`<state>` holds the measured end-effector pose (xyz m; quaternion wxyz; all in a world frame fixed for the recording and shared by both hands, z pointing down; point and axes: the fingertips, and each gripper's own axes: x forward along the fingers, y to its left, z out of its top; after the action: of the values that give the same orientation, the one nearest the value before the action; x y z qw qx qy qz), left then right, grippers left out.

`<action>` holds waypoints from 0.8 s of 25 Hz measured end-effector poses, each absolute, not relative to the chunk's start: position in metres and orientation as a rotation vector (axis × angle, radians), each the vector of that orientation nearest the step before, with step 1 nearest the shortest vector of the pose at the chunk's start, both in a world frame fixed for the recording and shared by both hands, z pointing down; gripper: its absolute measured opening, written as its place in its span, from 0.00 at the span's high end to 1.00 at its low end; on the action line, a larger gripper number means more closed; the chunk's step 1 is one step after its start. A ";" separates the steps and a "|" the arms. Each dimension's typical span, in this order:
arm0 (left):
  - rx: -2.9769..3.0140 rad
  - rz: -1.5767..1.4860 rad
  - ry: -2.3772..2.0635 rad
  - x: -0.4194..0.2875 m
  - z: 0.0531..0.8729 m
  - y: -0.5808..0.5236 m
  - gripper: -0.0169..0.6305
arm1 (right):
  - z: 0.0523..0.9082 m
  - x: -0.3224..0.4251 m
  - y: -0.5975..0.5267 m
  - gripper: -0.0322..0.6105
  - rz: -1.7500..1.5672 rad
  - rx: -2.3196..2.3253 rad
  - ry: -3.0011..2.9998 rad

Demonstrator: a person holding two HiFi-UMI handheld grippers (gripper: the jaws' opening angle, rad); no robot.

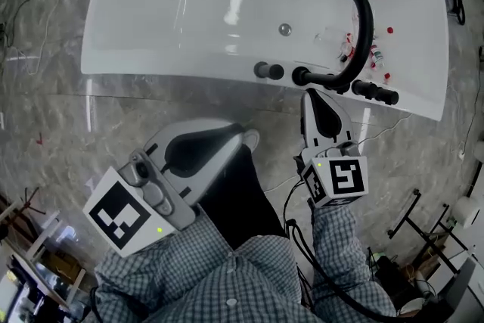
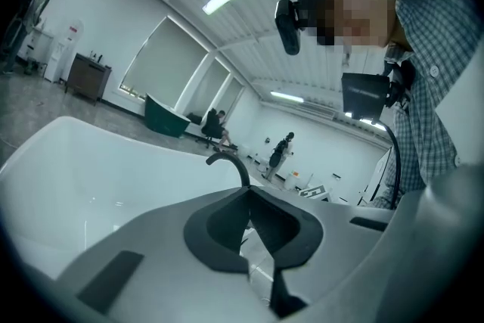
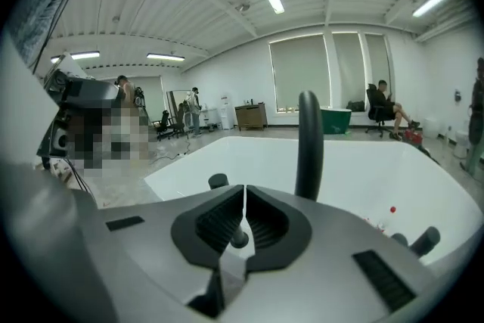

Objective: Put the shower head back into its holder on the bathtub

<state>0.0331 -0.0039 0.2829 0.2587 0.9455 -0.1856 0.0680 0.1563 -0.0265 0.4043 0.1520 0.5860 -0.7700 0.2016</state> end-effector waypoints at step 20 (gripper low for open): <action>2.680 0.148 -0.588 -0.005 0.169 0.016 0.96 | 0.220 0.147 0.000 0.91 0.389 1.818 -2.310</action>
<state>-0.0051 0.0165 0.1685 0.1957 0.9565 -0.2097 0.0528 0.1474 -0.0002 0.2195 0.0881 0.6109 -0.7759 0.1307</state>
